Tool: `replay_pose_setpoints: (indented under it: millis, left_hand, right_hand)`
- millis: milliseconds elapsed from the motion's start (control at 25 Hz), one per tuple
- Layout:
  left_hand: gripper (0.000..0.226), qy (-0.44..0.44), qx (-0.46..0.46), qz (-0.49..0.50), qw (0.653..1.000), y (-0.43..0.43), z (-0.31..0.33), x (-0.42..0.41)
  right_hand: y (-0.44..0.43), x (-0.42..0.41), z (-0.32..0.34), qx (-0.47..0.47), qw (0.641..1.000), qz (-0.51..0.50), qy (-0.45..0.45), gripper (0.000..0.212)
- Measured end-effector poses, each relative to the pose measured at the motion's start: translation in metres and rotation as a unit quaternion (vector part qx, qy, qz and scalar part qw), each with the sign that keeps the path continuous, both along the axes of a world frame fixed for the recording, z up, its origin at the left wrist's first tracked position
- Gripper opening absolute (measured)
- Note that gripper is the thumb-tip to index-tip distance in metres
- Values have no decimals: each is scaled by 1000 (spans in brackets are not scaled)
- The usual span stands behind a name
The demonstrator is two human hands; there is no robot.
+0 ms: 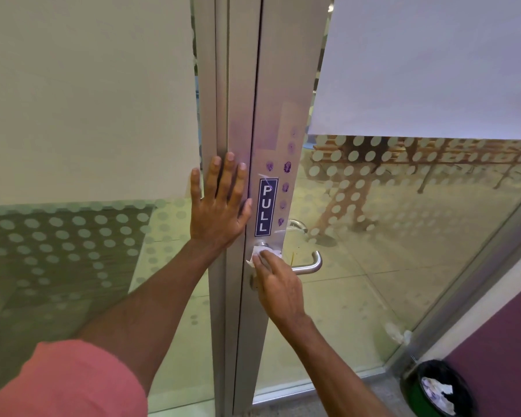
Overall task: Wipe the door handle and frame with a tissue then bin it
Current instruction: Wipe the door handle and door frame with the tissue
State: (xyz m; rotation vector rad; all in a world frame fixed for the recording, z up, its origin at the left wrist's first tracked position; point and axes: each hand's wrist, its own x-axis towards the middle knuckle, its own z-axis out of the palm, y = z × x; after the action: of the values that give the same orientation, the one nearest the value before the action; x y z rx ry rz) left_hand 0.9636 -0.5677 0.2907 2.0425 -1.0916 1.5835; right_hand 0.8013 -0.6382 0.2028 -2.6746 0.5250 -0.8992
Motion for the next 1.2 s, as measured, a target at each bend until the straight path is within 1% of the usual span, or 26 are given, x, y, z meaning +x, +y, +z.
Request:
replay_pose_setpoints:
  millis: [120,160,200,240,280,320,400,440,520,560,640,680,760,800,920,1000,1080,1200]
  left_hand:
    - [70,-1,-2,0,1000,0,1,-1]
    - [70,-1,-2,1,1000,0,0,-2]
    - [70,0,-2,1,1000,0,0,-2]
    - [70,0,-1,2,1000,0,0,-2]
    - [70,0,-1,3,1000,0,1,-3]
    - [70,2,-1,4,1000,0,1,-3]
    - [71,4,1,-1,1000,1,1,-4]
    - [73,2,1,-1,1000,1,1,-3]
    - [75,-6,1,0,1000,1,1,-3]
    - [75,-9,0,-1,1000,0,1,-3]
    - [74,-10,-2,-2,1000,1,0,-1]
    - [74,-9,-1,-1,1000,0,1,-1]
    - [73,-9,-2,-2,1000,0,0,-1]
    - [73,-10,-4,-3,1000,-1,0,0]
    - [73,-19,-10,2,1000,-2,-1,1]
    - [75,-25,-11,2,1000,-3,-2,2]
    - [78,-28,-11,5,1000,-3,-2,3]
    - [79,-32,-12,10,999,-3,-2,4]
  right_hand:
    - [0,-2,0,-11,1000,17,-18,12]
    - [-3,-4,0,-2,1000,20,-16,14]
    - [-8,-3,0,-1,1000,21,-16,21]
    - [-13,-3,0,-7,999,19,-30,29]
    - [-16,-1,2,8,998,19,-57,32]
    - [-12,2,5,1,996,20,-85,29]
    - [-5,8,9,16,997,32,-75,18]
    - [-4,10,10,18,996,43,-81,17]
    - [-10,12,2,-24,996,55,-70,29]
    - [-13,11,1,-8,996,55,-70,32]
    - [-14,10,3,62,993,56,-85,32]
    - [-13,7,8,79,990,55,-104,33]
    - [-12,-2,13,91,988,53,-111,41]
    - [-16,-10,11,87,984,44,-149,44]
    - [-31,-39,-1,120,951,-21,-285,44]
    - [-37,-53,-11,134,936,-59,-319,44]
    - [-45,-61,-22,171,916,-88,-352,43]
    - [-63,-69,-42,268,857,-141,-416,40]
